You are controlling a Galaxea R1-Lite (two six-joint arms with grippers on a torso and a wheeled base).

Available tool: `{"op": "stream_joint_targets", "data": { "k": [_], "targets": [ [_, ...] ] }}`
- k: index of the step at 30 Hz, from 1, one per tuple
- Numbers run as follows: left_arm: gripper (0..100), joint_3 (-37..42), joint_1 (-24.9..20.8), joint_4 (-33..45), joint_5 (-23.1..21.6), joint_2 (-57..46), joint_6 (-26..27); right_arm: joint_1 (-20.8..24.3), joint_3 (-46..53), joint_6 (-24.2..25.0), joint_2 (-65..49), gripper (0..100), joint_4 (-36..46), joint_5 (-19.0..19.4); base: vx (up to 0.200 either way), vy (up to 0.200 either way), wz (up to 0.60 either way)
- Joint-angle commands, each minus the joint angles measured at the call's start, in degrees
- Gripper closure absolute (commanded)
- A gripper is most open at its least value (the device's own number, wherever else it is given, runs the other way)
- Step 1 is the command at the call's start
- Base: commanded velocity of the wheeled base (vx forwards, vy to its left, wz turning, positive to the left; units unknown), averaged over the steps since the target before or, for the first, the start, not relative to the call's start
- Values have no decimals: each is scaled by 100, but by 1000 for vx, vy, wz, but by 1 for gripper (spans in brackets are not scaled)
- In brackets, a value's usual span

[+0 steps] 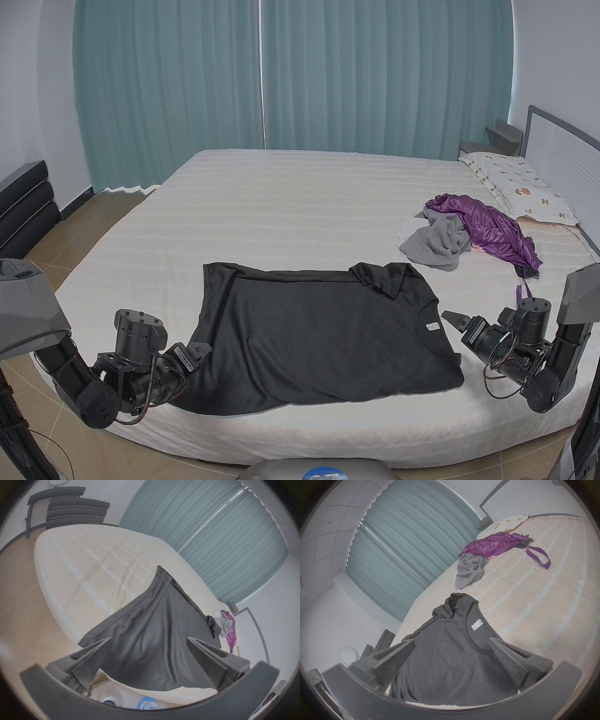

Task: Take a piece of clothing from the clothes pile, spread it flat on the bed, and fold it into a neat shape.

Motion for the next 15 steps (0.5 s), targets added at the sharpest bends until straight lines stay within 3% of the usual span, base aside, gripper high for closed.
{"op": "stream_joint_targets", "data": {
  "k": [1,15],
  "targets": [
    [0,108,31,7,10,122,38,5,22,2,38,0,1,4,0,0,0],
    [0,547,374,-2,89,465,714,-4,31,2,170,0,1,-5,0,0,0]
  ]
}}
